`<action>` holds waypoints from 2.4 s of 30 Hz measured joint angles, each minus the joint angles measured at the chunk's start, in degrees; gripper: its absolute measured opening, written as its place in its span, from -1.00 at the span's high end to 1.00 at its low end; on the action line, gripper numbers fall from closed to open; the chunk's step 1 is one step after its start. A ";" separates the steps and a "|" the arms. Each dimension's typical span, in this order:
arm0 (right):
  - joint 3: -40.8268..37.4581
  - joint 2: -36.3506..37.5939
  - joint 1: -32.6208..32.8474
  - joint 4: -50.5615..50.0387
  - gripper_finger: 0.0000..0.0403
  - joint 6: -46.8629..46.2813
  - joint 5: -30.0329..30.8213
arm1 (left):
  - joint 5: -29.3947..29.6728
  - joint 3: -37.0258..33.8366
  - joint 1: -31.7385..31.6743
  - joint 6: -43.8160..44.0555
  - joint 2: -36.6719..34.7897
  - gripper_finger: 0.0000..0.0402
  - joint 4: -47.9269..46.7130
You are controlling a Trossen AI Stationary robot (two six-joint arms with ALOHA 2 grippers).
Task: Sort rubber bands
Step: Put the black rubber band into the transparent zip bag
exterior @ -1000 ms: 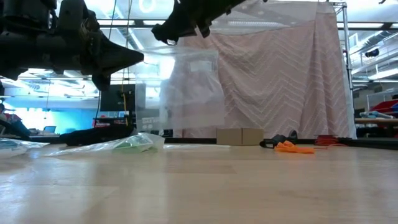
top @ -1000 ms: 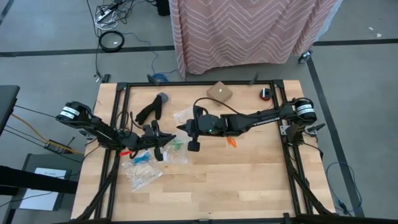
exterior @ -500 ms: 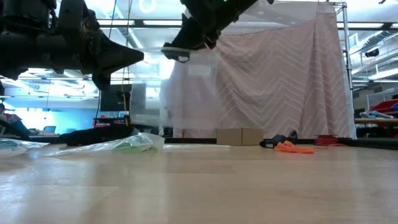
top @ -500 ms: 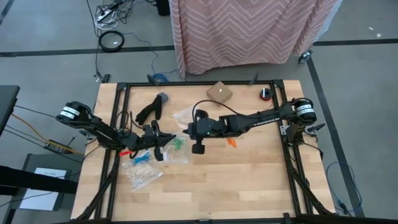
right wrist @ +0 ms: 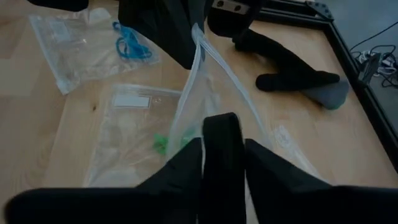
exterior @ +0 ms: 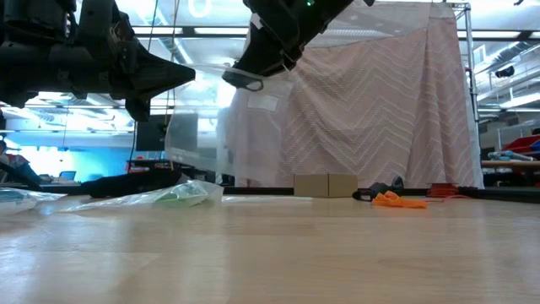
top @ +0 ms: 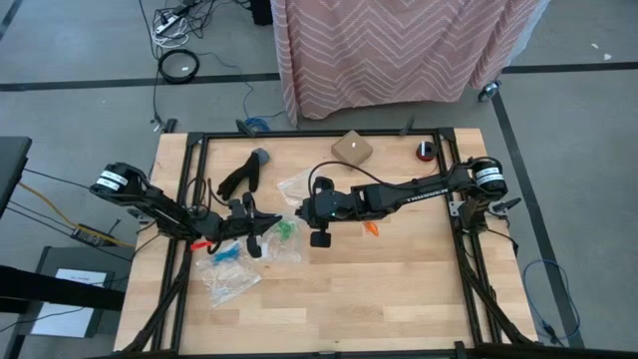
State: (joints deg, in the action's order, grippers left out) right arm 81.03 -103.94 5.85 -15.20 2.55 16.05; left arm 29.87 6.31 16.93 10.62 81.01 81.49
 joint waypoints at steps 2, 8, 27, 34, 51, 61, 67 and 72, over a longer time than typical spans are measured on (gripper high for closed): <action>0.00 0.00 0.00 0.07 0.32 0.12 -1.08 | 0.00 0.00 -0.01 0.03 0.00 0.99 0.02; 0.00 0.46 0.06 0.86 0.07 0.31 -2.34 | -0.02 -0.02 -0.02 0.06 0.00 0.99 0.02; -2.81 19.19 -3.55 -31.45 -0.02 -11.00 17.29 | -0.09 -0.04 -0.02 0.12 0.00 0.99 0.86; -18.64 19.74 -9.71 -30.37 -0.03 -23.04 14.20 | -0.19 -0.04 0.00 0.37 -0.02 0.99 1.77; -38.17 19.74 -11.24 -11.25 -0.06 -36.92 6.25 | -1.64 -0.04 0.04 0.58 -0.02 0.99 1.81; -42.00 19.74 -11.52 -5.50 0.39 -36.90 6.23 | -1.64 -0.04 0.04 0.58 0.00 0.99 1.79; -42.64 19.71 -11.45 -2.68 0.95 -35.18 7.36 | -1.64 0.00 0.04 0.58 -0.02 0.99 1.81; -36.93 19.71 -10.30 -3.33 1.00 -30.45 10.28 | -1.62 0.00 0.04 0.58 -0.02 0.99 1.86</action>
State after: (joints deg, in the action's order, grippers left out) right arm 44.10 -84.23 -4.45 -18.54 -27.90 26.33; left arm 28.25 6.31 16.97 11.20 80.99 83.35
